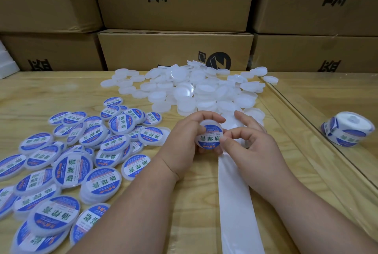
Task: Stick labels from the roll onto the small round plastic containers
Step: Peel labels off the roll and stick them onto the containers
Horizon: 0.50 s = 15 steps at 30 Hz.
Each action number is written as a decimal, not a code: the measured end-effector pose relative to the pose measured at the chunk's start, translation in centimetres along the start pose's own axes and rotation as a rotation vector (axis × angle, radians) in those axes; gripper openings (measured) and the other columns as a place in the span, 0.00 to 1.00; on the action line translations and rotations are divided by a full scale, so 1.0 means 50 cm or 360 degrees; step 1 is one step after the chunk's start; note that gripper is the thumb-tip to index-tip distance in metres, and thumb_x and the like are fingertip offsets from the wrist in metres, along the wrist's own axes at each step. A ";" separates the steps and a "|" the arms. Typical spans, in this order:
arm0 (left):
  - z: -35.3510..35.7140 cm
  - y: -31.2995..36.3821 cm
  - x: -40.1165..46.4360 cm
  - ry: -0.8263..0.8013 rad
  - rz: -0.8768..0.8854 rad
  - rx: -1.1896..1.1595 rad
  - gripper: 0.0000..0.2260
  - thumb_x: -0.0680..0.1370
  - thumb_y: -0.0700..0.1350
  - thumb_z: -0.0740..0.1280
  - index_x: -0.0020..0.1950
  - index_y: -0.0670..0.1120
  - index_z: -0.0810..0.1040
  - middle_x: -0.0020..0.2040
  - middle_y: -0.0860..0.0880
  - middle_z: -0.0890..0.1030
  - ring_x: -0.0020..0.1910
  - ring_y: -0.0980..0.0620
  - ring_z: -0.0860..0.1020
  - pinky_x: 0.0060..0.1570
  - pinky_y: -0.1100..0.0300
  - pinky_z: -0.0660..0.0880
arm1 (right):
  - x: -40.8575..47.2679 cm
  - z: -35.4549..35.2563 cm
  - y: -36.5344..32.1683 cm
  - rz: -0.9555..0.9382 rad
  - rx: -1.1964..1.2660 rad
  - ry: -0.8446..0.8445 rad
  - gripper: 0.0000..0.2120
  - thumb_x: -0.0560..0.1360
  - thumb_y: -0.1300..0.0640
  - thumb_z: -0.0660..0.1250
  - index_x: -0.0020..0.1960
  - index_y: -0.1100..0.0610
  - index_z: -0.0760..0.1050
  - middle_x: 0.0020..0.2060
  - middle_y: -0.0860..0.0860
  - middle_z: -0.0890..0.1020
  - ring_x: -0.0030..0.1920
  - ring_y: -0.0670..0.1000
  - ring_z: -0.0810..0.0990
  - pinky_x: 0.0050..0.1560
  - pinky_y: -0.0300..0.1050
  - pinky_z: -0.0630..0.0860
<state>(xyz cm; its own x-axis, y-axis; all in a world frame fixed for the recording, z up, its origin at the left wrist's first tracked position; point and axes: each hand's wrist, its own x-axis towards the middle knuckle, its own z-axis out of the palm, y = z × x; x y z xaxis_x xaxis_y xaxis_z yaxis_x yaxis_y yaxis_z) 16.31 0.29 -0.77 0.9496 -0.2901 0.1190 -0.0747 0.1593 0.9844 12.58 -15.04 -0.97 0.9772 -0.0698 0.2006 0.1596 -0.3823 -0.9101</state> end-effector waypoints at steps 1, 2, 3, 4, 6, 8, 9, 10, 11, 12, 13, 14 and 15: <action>0.001 0.001 0.000 0.0005 -0.0003 0.0013 0.19 0.65 0.44 0.56 0.42 0.57 0.85 0.44 0.46 0.86 0.34 0.48 0.80 0.30 0.61 0.68 | 0.000 0.000 -0.001 0.0006 0.0002 0.0000 0.10 0.74 0.55 0.72 0.35 0.48 0.84 0.75 0.40 0.66 0.76 0.31 0.53 0.67 0.32 0.55; 0.002 0.002 -0.001 0.0014 -0.0007 0.0024 0.19 0.65 0.44 0.57 0.43 0.57 0.85 0.44 0.46 0.86 0.35 0.48 0.80 0.30 0.61 0.68 | 0.000 0.000 -0.001 0.0011 0.0008 0.0002 0.10 0.74 0.55 0.72 0.34 0.49 0.84 0.75 0.40 0.66 0.75 0.31 0.54 0.67 0.33 0.56; 0.003 0.002 -0.001 0.0025 -0.0013 0.0034 0.18 0.65 0.44 0.57 0.43 0.57 0.85 0.44 0.46 0.86 0.35 0.49 0.80 0.31 0.61 0.69 | 0.000 0.000 -0.001 0.0016 0.0016 0.0004 0.10 0.74 0.55 0.72 0.34 0.49 0.84 0.74 0.40 0.67 0.75 0.30 0.55 0.69 0.35 0.56; 0.003 0.003 -0.002 0.0032 -0.0017 0.0040 0.18 0.65 0.44 0.58 0.43 0.57 0.85 0.44 0.46 0.86 0.36 0.49 0.80 0.31 0.61 0.69 | 0.000 0.000 -0.001 0.0021 0.0027 0.0006 0.10 0.74 0.55 0.72 0.34 0.49 0.84 0.74 0.40 0.67 0.75 0.30 0.55 0.71 0.37 0.57; 0.004 0.004 -0.002 0.0036 -0.0019 0.0046 0.18 0.65 0.44 0.58 0.44 0.57 0.85 0.44 0.47 0.86 0.37 0.50 0.80 0.31 0.61 0.69 | 0.000 0.000 -0.001 0.0032 0.0041 0.0008 0.10 0.74 0.55 0.72 0.35 0.49 0.84 0.74 0.40 0.68 0.75 0.30 0.56 0.73 0.40 0.58; 0.005 0.005 -0.002 0.0037 -0.0024 0.0060 0.18 0.66 0.44 0.58 0.44 0.57 0.85 0.44 0.47 0.86 0.37 0.50 0.80 0.31 0.61 0.70 | 0.001 0.000 -0.001 0.0037 0.0037 0.0011 0.11 0.75 0.55 0.72 0.34 0.48 0.84 0.74 0.41 0.69 0.75 0.30 0.56 0.75 0.44 0.58; 0.005 0.005 -0.001 0.0041 -0.0028 0.0068 0.18 0.66 0.44 0.58 0.44 0.58 0.85 0.44 0.47 0.86 0.37 0.50 0.80 0.31 0.61 0.70 | 0.001 0.000 -0.001 0.0038 0.0037 0.0014 0.11 0.75 0.55 0.72 0.34 0.48 0.84 0.74 0.41 0.69 0.75 0.30 0.56 0.76 0.46 0.58; 0.004 0.005 0.000 0.0045 -0.0033 0.0076 0.18 0.65 0.44 0.58 0.44 0.58 0.85 0.44 0.48 0.86 0.37 0.50 0.80 0.31 0.61 0.70 | 0.001 0.000 -0.001 0.0040 0.0039 0.0019 0.11 0.75 0.55 0.72 0.34 0.48 0.84 0.74 0.41 0.69 0.75 0.31 0.57 0.77 0.47 0.58; 0.004 0.004 0.000 0.0048 -0.0039 0.0080 0.18 0.65 0.43 0.58 0.44 0.57 0.85 0.44 0.48 0.86 0.37 0.50 0.80 0.31 0.61 0.70 | 0.001 0.000 -0.001 0.0042 0.0040 0.0022 0.11 0.75 0.55 0.72 0.34 0.48 0.84 0.74 0.41 0.69 0.75 0.31 0.57 0.77 0.48 0.58; 0.004 0.003 0.001 0.0045 -0.0043 0.0078 0.19 0.65 0.43 0.58 0.44 0.57 0.85 0.44 0.48 0.86 0.37 0.50 0.80 0.31 0.62 0.70 | 0.001 0.000 -0.001 0.0043 0.0040 0.0024 0.11 0.75 0.54 0.72 0.34 0.48 0.84 0.73 0.42 0.69 0.75 0.31 0.57 0.77 0.48 0.58; 0.003 0.003 0.001 0.0038 -0.0042 0.0065 0.19 0.65 0.42 0.58 0.44 0.57 0.85 0.44 0.48 0.86 0.36 0.50 0.80 0.31 0.62 0.70 | 0.001 0.000 -0.001 0.0042 0.0041 0.0023 0.11 0.75 0.54 0.72 0.34 0.48 0.84 0.73 0.42 0.70 0.75 0.31 0.57 0.78 0.49 0.58; 0.003 0.002 0.000 0.0028 -0.0039 0.0045 0.19 0.65 0.42 0.57 0.44 0.56 0.85 0.44 0.47 0.86 0.35 0.51 0.80 0.30 0.63 0.70 | 0.001 0.000 0.000 0.0042 0.0045 0.0020 0.11 0.75 0.54 0.72 0.34 0.48 0.84 0.73 0.42 0.71 0.75 0.31 0.57 0.78 0.49 0.58; 0.003 0.002 0.000 0.0020 -0.0035 0.0028 0.20 0.65 0.41 0.57 0.44 0.56 0.85 0.43 0.47 0.86 0.35 0.51 0.80 0.30 0.64 0.71 | 0.001 0.000 0.000 0.0044 0.0049 0.0016 0.11 0.75 0.54 0.72 0.34 0.48 0.84 0.72 0.43 0.71 0.75 0.32 0.57 0.78 0.50 0.58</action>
<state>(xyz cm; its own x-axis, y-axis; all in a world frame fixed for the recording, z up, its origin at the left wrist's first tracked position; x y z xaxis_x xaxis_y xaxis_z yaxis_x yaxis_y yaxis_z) 16.26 0.18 -0.65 0.9549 -0.2812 0.0955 -0.0587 0.1365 0.9889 12.65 -15.07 -0.94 0.9798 -0.0890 0.1789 0.1372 -0.3515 -0.9261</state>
